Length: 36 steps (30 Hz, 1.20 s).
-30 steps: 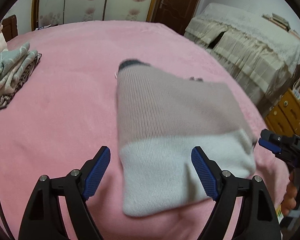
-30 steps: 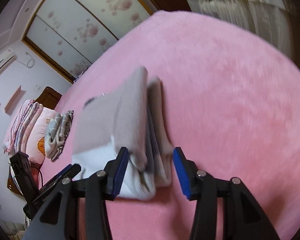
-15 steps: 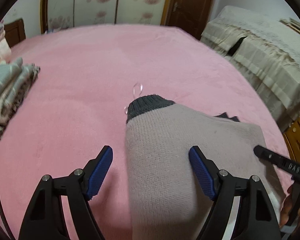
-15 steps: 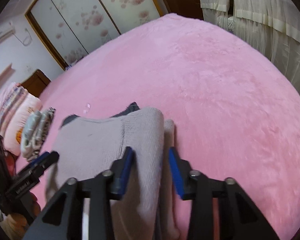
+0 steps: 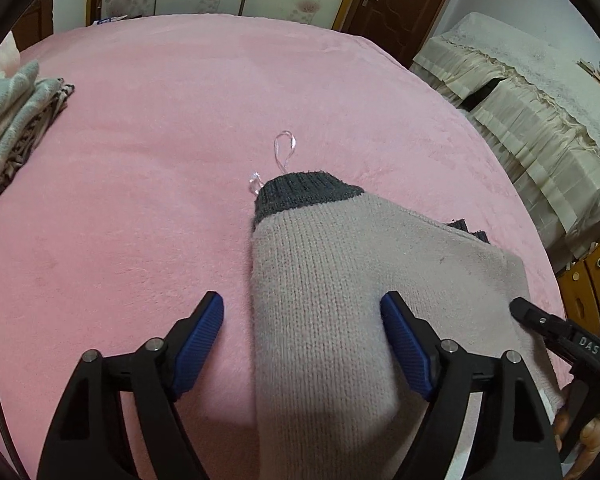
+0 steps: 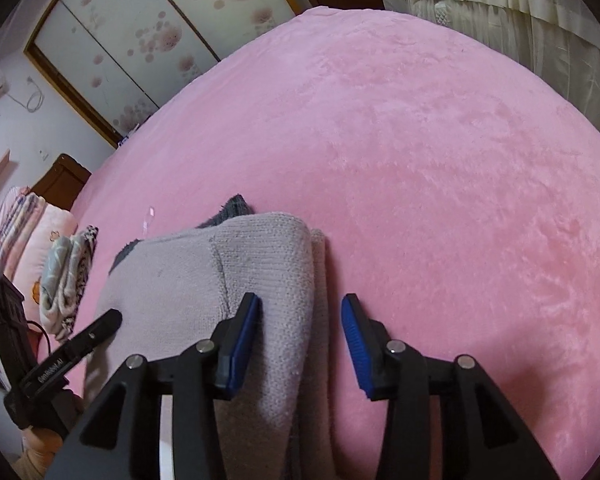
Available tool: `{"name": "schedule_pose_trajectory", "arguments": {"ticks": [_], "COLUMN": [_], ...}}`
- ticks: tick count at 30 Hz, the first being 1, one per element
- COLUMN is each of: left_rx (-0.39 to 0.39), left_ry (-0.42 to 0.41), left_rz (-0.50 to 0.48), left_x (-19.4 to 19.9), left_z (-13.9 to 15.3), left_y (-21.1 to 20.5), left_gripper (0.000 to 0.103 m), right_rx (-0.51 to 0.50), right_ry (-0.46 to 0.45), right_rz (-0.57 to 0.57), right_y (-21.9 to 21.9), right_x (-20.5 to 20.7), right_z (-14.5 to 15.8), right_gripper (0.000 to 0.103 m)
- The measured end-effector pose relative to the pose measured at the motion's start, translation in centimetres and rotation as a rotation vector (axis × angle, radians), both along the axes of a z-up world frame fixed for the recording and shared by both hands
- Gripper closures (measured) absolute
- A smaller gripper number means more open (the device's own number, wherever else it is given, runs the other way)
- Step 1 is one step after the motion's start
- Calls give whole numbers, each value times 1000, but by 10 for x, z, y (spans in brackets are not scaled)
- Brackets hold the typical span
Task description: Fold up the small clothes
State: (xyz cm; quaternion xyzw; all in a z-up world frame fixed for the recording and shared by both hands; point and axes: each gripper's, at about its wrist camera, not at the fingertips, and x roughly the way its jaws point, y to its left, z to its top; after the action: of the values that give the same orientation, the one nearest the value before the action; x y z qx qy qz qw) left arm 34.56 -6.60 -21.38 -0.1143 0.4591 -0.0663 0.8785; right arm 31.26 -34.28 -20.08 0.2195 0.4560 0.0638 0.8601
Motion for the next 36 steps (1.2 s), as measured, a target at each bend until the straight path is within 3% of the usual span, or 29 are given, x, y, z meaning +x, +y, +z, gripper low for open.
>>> {"name": "schedule_pose_trajectory", "arguments": {"ticks": [4, 9, 14, 19, 21, 27, 32, 36], "left_rx": [26, -33, 24, -50, -68, -98, -143, -219], "left_ry": [10, 14, -9, -25, -20, -42, 34, 105], "left_rz": [21, -35, -62, -125, -156, -201, -228, -249], "left_x": [-15, -38, -63, -81, -86, -100, -95, -83], "left_z": [19, 45, 73, 90, 92, 85, 54, 24], "left_y": [2, 9, 7, 10, 10, 11, 11, 12], "left_gripper": [16, 1, 1, 1, 1, 0, 0, 0], "right_rx": [33, 40, 47, 8, -8, -81, -85, 34], "right_ry": [-5, -58, -130, -194, -192, -225, -147, -52], "right_rz": [-12, -10, 5, 12, 37, 105, 171, 210], "right_y": [-6, -9, -8, -7, -5, 3, 9, 3], "right_x": [-18, -52, -81, -100, -103, -111, -107, -92], "right_z": [20, 49, 79, 99, 103, 97, 69, 38], "right_gripper": [58, 43, 42, 18, 0, 0, 0, 0]}}
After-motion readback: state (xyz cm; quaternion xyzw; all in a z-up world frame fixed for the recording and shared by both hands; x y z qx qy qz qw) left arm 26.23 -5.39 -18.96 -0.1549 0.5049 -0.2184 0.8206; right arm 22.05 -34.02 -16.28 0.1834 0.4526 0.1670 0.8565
